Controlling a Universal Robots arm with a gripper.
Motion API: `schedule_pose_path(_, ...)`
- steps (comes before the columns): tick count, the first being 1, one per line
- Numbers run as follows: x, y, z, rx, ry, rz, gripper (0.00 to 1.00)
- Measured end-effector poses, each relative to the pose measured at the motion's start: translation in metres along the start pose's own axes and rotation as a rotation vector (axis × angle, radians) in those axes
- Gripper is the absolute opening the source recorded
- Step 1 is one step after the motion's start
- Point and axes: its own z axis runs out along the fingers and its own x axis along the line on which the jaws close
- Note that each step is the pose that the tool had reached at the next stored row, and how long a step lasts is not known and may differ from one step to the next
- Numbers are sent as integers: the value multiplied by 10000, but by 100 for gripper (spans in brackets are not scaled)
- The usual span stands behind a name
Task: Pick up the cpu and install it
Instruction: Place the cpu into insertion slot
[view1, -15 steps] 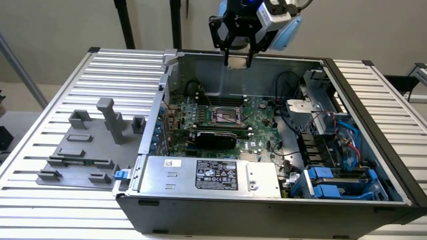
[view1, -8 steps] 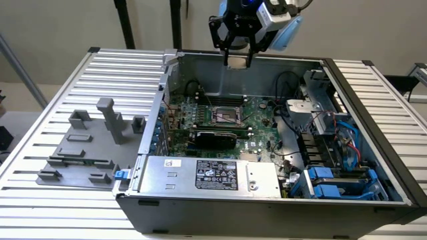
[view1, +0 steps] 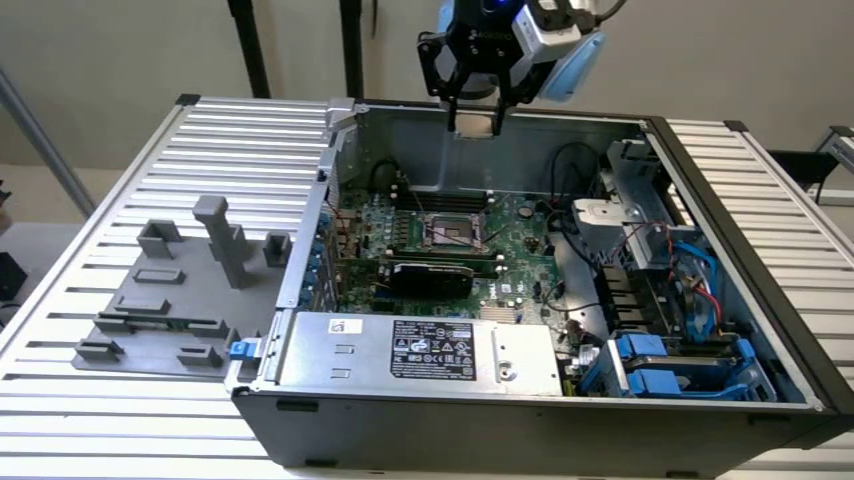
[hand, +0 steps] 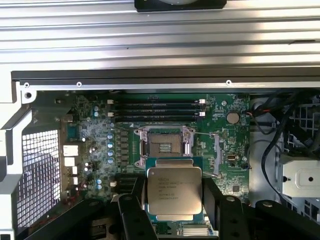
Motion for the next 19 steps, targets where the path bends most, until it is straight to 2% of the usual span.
schedule_pose_path(19, 0, -2, 76, -23, -70, 3454, 55)
